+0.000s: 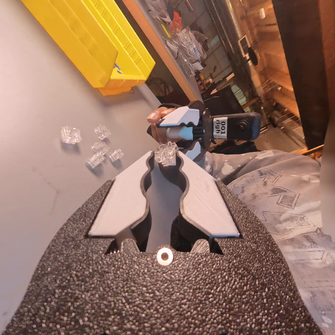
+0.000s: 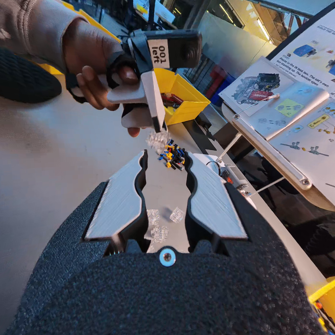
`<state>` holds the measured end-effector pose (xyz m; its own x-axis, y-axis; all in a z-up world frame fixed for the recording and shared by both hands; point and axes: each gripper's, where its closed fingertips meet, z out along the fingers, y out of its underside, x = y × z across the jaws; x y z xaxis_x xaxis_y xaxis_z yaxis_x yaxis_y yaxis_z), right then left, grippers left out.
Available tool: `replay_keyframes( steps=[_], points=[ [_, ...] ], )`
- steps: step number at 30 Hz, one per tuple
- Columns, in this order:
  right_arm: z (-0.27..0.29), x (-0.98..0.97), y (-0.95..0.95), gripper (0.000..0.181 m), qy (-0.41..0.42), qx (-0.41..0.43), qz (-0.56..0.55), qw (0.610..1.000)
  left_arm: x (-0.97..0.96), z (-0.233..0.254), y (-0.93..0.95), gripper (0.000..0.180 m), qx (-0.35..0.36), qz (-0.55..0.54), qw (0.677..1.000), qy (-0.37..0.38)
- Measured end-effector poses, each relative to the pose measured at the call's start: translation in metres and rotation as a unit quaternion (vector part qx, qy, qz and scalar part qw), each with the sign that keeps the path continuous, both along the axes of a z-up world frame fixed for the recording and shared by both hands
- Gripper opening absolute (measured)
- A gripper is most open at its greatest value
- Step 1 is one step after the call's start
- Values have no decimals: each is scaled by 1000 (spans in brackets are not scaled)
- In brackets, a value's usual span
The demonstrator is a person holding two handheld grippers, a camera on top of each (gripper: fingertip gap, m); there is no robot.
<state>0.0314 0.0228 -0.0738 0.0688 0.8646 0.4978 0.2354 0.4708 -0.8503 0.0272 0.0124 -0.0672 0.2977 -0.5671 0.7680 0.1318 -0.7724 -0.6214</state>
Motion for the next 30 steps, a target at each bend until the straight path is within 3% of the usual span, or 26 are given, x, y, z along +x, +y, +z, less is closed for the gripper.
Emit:
replay_keyframes(
  steps=[3,11,17,21,24,30],
  points=[
    [-14,-1,-6,36,-38,3,17,999,6,-12,0,20,-36,15,998,-54],
    [-25,-1,-10,19,-73,78,23,994,9,-23,-4,20,-70,28,993,-89],
    [-24,12,15,15,-59,-18,3,998,-13,-20,13,5,-7,75,996,-41],
    [-53,23,26,15,-127,-124,2,984,-37,-38,24,8,53,121,989,68],
    [-88,32,20,16,-217,-158,10,963,-69,-54,33,18,114,180,961,178],
    [-120,34,12,17,-303,-155,-1,940,-175,-23,59,29,221,357,828,370]
  ],
)
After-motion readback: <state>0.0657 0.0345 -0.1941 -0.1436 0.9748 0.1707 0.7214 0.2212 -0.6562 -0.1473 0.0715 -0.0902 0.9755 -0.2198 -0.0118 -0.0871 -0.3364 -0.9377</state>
